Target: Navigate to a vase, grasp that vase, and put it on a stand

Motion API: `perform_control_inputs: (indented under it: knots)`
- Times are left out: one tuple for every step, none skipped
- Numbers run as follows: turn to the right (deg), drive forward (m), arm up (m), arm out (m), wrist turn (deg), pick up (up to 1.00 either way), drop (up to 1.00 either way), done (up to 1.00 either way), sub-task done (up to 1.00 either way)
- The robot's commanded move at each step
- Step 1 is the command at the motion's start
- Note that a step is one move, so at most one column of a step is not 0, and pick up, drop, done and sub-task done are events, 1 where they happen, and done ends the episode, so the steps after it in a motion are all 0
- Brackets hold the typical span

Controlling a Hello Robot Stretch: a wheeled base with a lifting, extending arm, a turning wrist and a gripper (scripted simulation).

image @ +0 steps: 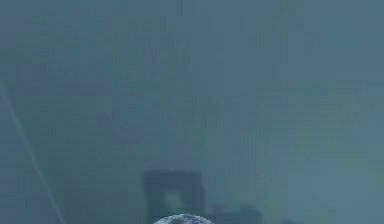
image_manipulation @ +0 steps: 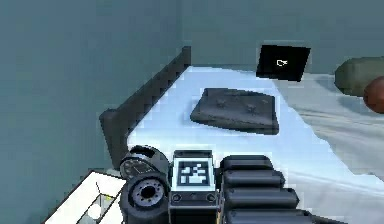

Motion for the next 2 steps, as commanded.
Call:
perform_control_inputs:
  knots:
    - [-6.0,0.00,0.00,0.00,0.0,0.00,0.00,0.00,0.00]
    - [0.0,0.25,0.00,0.00,0.0,0.00,0.00,0.00,0.00]
